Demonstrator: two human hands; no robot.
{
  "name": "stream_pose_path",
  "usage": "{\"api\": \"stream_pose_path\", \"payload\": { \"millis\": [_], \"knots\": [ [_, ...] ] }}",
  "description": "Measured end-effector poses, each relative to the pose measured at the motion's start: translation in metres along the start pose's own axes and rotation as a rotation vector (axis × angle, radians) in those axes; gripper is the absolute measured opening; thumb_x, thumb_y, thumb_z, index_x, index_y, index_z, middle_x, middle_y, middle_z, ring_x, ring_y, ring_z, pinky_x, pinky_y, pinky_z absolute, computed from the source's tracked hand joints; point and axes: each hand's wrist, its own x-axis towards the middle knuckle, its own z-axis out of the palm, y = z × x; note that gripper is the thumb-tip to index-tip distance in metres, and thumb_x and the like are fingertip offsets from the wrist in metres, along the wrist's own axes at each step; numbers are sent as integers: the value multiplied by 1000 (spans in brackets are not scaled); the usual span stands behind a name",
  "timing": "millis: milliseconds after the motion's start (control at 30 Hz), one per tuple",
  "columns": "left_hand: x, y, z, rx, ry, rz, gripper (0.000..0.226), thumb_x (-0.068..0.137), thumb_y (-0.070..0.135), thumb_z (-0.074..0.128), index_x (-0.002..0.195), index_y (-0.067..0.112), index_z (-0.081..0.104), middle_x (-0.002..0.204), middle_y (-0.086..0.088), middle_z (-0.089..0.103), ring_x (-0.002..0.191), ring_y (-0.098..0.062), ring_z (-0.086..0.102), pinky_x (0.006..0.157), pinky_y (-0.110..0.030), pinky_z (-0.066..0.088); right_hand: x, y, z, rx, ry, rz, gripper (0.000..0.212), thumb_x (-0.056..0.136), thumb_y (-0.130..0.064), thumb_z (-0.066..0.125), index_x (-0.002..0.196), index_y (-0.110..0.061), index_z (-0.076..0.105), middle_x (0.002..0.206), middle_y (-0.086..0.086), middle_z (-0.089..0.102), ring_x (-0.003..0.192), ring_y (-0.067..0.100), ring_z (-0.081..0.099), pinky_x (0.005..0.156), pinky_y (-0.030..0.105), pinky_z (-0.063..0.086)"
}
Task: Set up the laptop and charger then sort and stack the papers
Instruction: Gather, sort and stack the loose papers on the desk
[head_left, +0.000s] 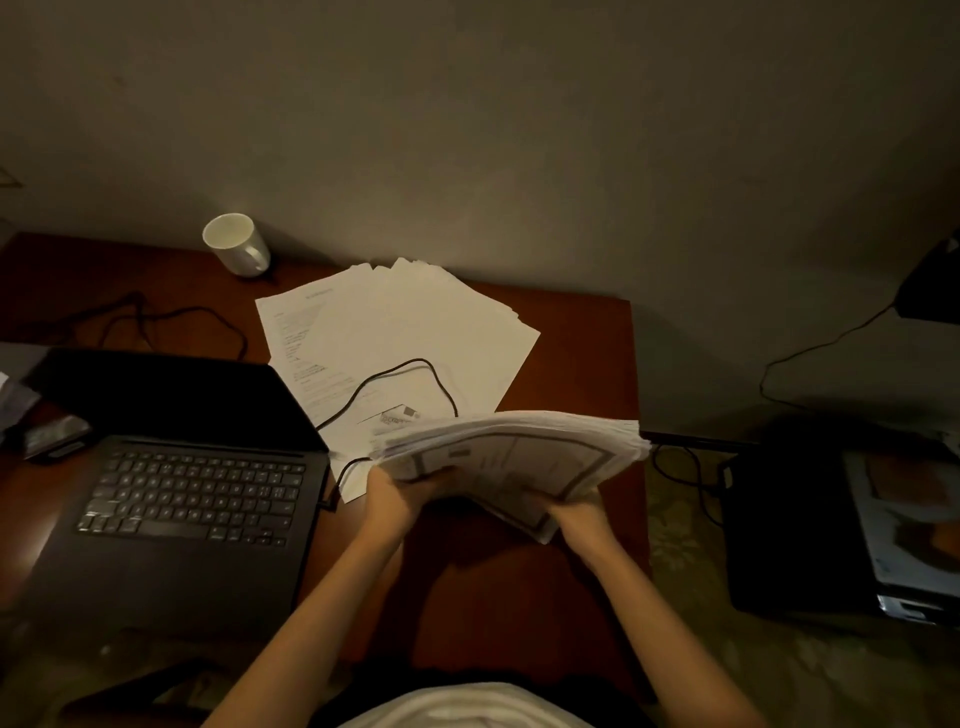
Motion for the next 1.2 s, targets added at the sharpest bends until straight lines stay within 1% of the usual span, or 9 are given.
{"api": "stream_pose_path", "payload": {
  "millis": [100,200,267,400,500,600,867,1067,1200],
  "knots": [
    [-2,-8,-2,15,-52,-124,39,75,1,77,112,2,63,110,-2,68,104,-17,64,85,-25,54,1,-7,4,0,48,-5,29,80,18,59,107,8,61,106,11,61,76,10,60,60,13,50],
    [-2,-9,-7,-46,4,-142,34,72,1,77,103,10,66,92,6,66,81,-2,64,65,-11,53,4,-15,5,-67,-58,6,14,79,0,71,89,-9,67,86,0,68,79,11,64,72,26,55],
    [-5,-13,-10,-118,17,-218,25,77,3,74,97,16,65,84,10,67,71,3,64,59,-11,52,7,-12,10,-59,-111,37,17,80,-3,72,95,-9,68,89,2,70,78,10,68,68,25,57],
    [-14,-42,-16,-267,32,-411,25,80,-3,69,100,12,64,89,2,73,83,-15,71,63,-24,56,19,-3,29,-149,-163,79,21,83,-6,70,103,-11,66,98,4,70,77,7,67,60,19,53],
    [-19,-69,-21,-234,87,-548,19,81,5,72,99,10,67,92,-5,74,85,-24,71,73,-39,57,40,2,39,-364,-354,178,30,83,-11,70,112,-11,63,114,9,67,94,19,66,78,32,55],
    [-31,-96,-19,-277,177,-681,23,83,8,71,105,5,66,93,-9,72,83,-27,69,73,-39,55,76,-3,50,-694,-461,228,41,83,-16,72,120,-9,57,119,7,62,105,24,62,88,37,52],
    [-27,-108,-7,-437,334,-795,21,83,1,69,102,6,63,91,-6,68,78,-21,65,74,-37,52,186,-60,85,-1160,-126,-79,64,78,-30,75,131,-11,44,135,15,45,124,32,44,93,37,43],
    [-21,-111,-9,-460,333,-851,18,80,0,72,95,8,66,88,-4,70,77,-19,68,64,-31,53,257,-95,108,-1151,0,-81,104,67,-45,81,144,-5,24,149,18,27,138,34,25,109,47,31],
    [-17,-114,-10,-457,315,-879,17,79,0,72,91,11,67,85,-3,71,77,-20,70,62,-30,54,281,-114,116,-1059,71,-119,101,69,-46,79,145,-7,25,151,13,27,139,32,24,111,47,26]
  ]
}}
